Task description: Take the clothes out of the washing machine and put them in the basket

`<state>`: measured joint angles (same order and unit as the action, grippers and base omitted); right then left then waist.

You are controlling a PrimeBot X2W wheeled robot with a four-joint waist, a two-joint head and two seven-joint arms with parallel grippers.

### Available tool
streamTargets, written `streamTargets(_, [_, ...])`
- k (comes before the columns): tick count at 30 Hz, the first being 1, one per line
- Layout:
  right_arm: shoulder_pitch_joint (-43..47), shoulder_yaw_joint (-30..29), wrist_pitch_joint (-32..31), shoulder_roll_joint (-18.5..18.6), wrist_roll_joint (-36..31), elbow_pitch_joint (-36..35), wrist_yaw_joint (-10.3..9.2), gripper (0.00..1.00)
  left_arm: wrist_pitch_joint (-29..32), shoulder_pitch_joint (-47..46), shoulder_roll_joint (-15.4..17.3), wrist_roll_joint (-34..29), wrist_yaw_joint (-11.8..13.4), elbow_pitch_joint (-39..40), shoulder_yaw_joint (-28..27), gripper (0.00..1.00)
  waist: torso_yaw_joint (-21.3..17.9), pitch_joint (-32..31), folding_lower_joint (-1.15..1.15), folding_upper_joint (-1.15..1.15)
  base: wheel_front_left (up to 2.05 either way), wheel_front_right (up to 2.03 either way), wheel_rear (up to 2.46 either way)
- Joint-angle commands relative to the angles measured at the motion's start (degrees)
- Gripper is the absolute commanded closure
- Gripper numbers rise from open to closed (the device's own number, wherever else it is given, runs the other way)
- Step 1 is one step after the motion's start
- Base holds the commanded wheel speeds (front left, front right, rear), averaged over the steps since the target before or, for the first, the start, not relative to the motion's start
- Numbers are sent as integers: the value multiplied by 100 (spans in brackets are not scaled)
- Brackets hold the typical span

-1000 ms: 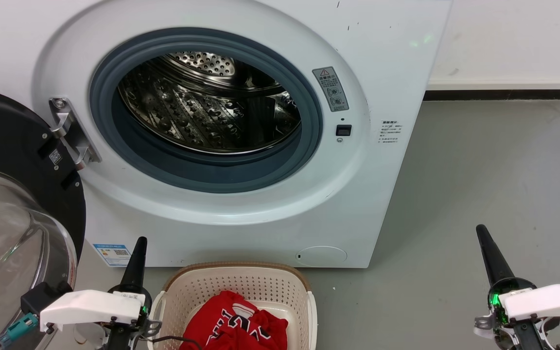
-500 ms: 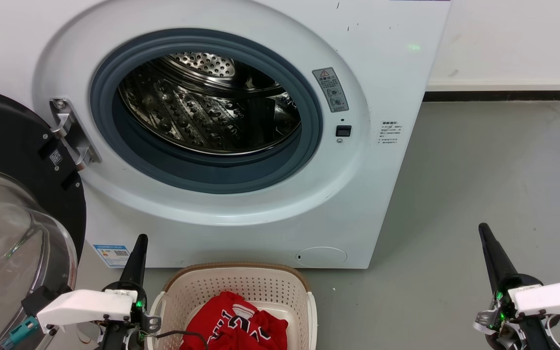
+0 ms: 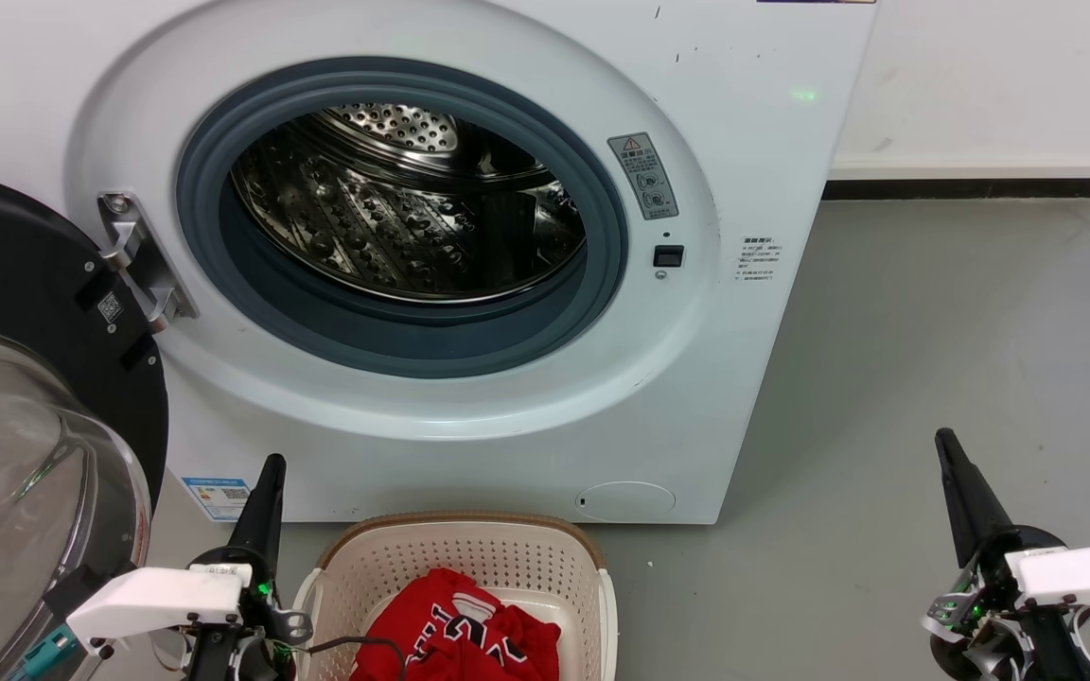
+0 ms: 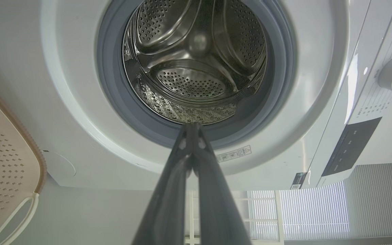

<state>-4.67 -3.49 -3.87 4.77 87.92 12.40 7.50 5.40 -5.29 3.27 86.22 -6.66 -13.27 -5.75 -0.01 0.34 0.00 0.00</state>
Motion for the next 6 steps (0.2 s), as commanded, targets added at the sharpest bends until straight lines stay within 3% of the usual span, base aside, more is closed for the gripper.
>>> streamTargets(1, [-97,-19,-10,-9,99,22,-1,100,36,-107,-4,87,-49,-10,-20,100,0,-1,0,0,0,0,0])
streamTargets(6, [-141,-42,-42,-17,310,75,-1,100,65,-110,-23,293,-63,-41,-53,100,1,-6,0,0,0,0,0])
